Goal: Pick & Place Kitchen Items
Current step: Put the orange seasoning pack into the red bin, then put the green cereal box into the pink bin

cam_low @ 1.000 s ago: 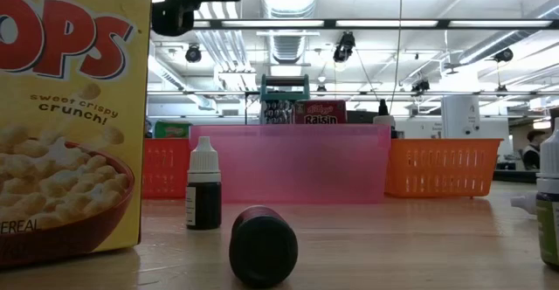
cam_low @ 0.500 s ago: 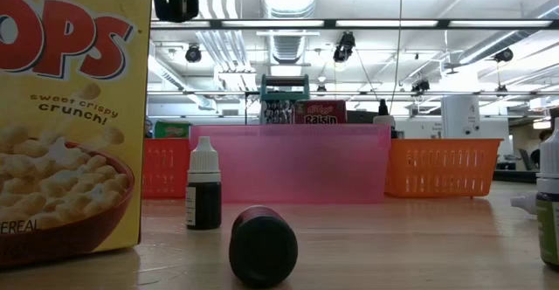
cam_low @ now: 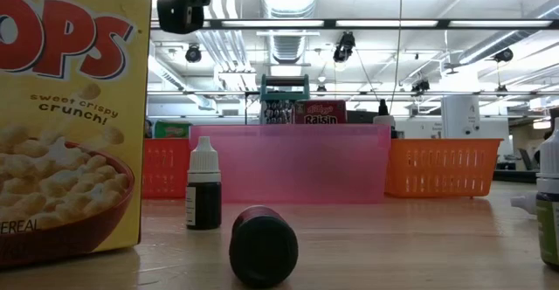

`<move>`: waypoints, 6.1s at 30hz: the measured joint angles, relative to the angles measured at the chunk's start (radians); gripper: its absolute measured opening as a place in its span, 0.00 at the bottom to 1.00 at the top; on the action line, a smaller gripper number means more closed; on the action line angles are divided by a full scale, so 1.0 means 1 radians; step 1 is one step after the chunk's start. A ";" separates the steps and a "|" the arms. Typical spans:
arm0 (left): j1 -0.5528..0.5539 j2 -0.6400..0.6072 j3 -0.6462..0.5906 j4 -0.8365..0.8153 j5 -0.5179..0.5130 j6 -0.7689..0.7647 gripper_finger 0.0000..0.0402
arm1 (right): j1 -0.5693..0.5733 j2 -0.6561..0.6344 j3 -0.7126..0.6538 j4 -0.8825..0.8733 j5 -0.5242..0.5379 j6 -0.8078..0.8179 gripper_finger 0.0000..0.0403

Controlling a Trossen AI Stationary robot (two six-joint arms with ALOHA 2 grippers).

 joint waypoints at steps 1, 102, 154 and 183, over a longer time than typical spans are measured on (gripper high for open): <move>0.000 0.005 0.003 0.000 0.005 0.004 0.58 | -0.001 0.000 0.000 0.000 0.000 0.000 0.02; 0.197 0.142 0.379 -1.052 -0.042 1.037 0.00 | -0.297 -0.690 -0.381 -0.897 -0.056 1.720 0.02; 0.228 0.307 0.194 -0.909 -0.022 1.017 0.04 | -0.296 -0.690 -0.467 -0.847 -0.065 1.687 0.02; 0.229 0.295 0.464 -1.191 -0.033 0.948 0.32 | -0.295 -0.689 -0.467 -0.826 -0.051 1.685 0.02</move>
